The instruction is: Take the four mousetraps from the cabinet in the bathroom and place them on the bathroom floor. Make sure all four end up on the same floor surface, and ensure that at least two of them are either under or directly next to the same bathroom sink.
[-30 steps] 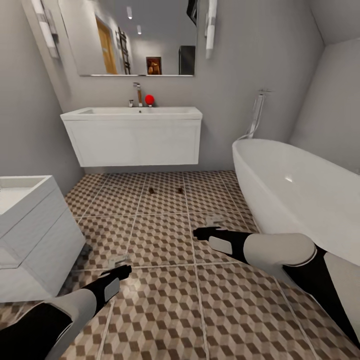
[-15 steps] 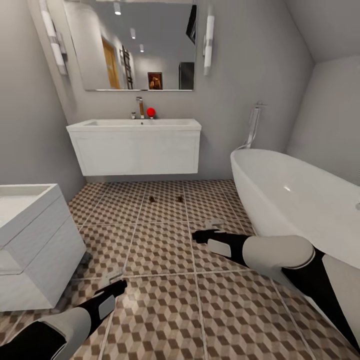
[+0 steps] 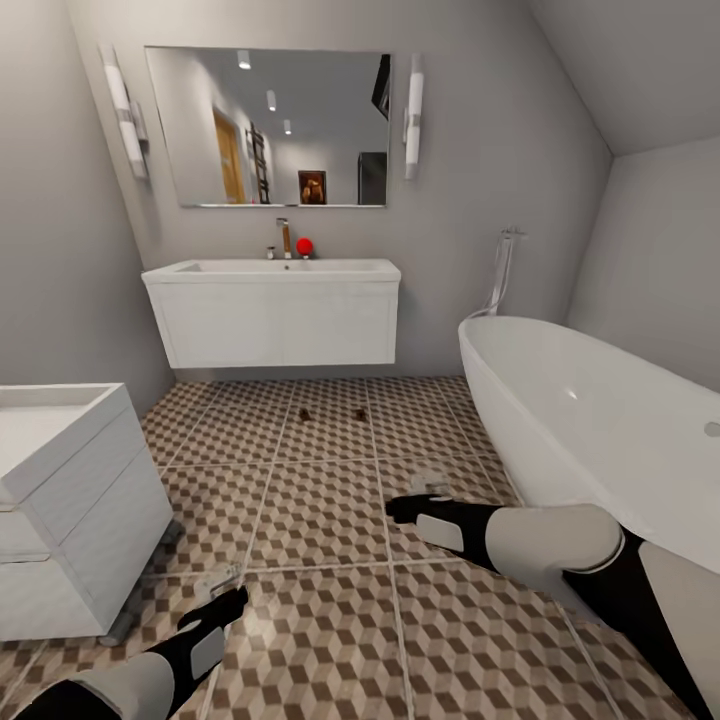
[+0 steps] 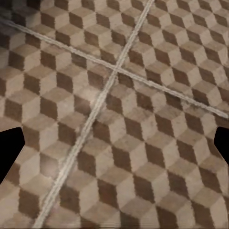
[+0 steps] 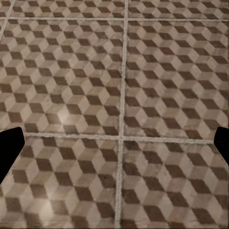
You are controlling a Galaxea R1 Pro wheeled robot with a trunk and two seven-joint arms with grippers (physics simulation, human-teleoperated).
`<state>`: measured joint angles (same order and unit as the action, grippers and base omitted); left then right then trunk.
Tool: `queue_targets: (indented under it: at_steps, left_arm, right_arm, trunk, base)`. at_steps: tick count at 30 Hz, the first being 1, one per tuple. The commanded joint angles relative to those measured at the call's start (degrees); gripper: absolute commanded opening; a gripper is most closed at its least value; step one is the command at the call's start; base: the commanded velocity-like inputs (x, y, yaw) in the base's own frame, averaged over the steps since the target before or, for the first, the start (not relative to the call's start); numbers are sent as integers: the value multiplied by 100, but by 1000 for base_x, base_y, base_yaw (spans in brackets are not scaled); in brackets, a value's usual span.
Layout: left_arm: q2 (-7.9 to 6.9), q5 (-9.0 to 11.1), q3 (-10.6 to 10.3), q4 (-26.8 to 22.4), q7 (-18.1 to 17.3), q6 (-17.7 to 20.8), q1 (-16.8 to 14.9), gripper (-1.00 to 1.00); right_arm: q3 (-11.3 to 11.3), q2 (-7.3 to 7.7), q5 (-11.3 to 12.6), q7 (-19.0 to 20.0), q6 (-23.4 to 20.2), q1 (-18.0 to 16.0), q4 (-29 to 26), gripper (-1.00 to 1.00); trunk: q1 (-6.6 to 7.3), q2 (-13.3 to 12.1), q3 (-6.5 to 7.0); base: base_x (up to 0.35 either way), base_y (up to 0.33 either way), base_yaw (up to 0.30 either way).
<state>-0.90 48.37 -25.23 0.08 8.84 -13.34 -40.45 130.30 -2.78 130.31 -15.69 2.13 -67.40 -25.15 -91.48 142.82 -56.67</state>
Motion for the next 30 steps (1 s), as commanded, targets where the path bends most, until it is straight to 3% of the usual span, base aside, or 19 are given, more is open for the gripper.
queue_targets:
  at_steps: [1,8,17,30]
  left_arm:
    - [-1,25,-53,0,22,-83,41,100]
    - [-6,31,-52,1,14,-355,217,100]
    - [-41,119,-52,-1,-68,-547,622,100]
    - [2,610,-56,0,-83,-589,717,100]
  right_arm:
    - [38,-1,30,-22,25,57,-9,100]
    - [37,28,28,-55,27,549,261,100]
    - [32,64,22,-58,48,1460,683,100]
    - [45,242,13,-40,190,1756,738,100]
  trunk:
    - [24,-39,14]
    - [178,-319,139]
    - [376,-680,301]
    - [661,-1202,534]
  base:
    - [0,0,0]
    - [0,0,0]
    - [0,0,0]
    - [0,0,0]
